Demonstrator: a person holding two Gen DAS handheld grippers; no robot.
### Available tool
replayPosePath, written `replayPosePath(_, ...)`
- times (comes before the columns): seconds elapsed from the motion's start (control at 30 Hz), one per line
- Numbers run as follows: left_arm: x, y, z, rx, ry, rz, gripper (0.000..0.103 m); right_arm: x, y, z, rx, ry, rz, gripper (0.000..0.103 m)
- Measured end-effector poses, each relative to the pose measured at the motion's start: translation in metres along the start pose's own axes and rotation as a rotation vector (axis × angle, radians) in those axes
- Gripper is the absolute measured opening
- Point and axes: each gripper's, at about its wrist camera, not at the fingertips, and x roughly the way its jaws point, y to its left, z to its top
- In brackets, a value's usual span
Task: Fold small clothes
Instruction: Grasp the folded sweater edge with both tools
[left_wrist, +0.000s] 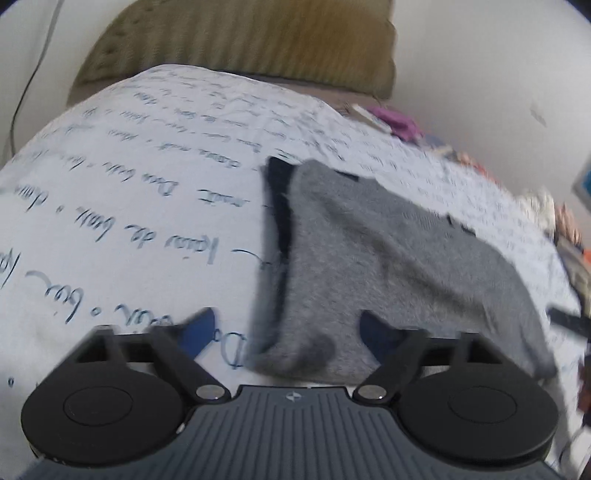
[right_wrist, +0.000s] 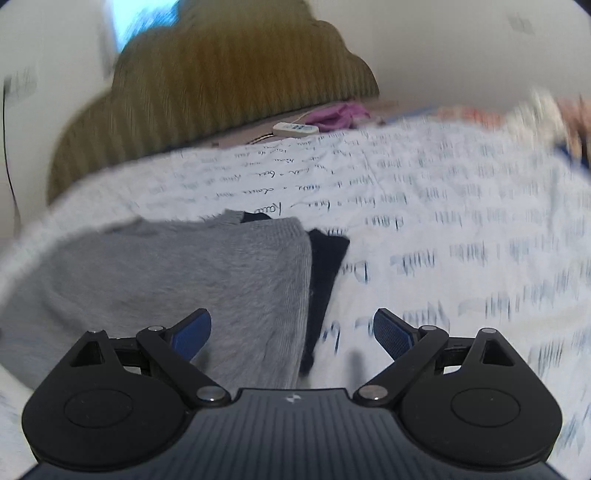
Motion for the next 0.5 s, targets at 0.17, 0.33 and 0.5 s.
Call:
replayPosePath(0.17,0.004,0.012,-0.004,-0.024,0.050,-0.049,0.086,-0.017,-0.056,-0.017,0.300,0.140,0.168,0.096)
replayPosePath(0.33,0.011,0.017,-0.001,-0.093,0.083,-0.127,0.087,-0.012,-0.056,-0.039,0.370,0.222,0.342,0.096)
replayPosePath(0.5,0.028,0.014,-0.001,-0.160,0.101,-0.194,0.027,0.020,-0.037,-0.028,0.373,0.214,0.367,0.070)
